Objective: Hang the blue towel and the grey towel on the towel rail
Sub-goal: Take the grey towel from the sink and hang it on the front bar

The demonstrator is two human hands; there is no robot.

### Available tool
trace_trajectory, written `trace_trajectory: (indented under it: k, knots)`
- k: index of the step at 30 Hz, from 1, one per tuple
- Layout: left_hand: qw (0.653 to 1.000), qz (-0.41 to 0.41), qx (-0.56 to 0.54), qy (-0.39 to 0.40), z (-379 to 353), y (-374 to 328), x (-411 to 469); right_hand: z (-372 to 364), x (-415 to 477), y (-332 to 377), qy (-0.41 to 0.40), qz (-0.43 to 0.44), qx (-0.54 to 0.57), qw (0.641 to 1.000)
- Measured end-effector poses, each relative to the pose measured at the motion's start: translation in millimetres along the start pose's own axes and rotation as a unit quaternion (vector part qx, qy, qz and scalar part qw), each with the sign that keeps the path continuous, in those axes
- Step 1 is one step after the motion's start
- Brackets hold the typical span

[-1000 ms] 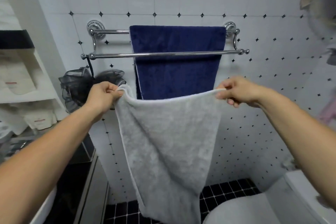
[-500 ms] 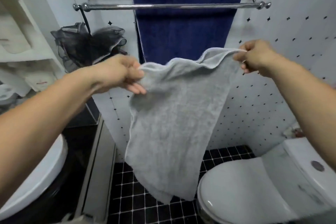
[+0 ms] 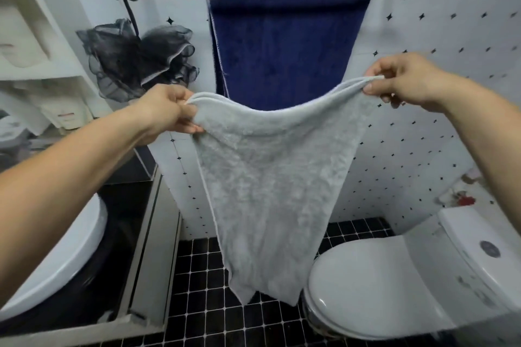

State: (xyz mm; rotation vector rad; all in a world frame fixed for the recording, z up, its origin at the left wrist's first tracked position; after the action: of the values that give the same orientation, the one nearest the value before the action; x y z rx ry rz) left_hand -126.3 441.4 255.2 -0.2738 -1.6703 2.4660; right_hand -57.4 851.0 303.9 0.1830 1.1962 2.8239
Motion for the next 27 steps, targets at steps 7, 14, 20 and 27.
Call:
trace_trajectory:
  k: [7, 14, 20, 27]
  knots:
    - [0.998, 0.035, 0.029, -0.045, 29, 19, 0, -10, -23, 15, 0.064, 0.103, -0.023, 0.992]
    - [0.996, 0.027, 0.038, -0.074, 29, 22, 3, -45, -37, -6, 0.272, -0.001, -0.144, 0.951]
    - [0.998, 0.014, 0.026, -0.062, 16, 9, 10, -19, 4, -10, 0.054, 0.007, -0.239, 0.969]
    - [0.994, 0.036, -0.034, -0.102, 25, 14, 16, -28, 13, -32, 0.044, 0.000, -0.215, 0.976]
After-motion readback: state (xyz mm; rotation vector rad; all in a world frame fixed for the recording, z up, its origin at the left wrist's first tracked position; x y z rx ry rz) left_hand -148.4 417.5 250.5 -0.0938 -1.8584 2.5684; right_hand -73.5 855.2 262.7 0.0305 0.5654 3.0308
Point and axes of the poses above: each hand's wrist, its own x-axis towards the middle knuckle, its own z-axis out of the back of the hand, y = z × x, the point moved 7 cm from there along x, towards the middle knuckle
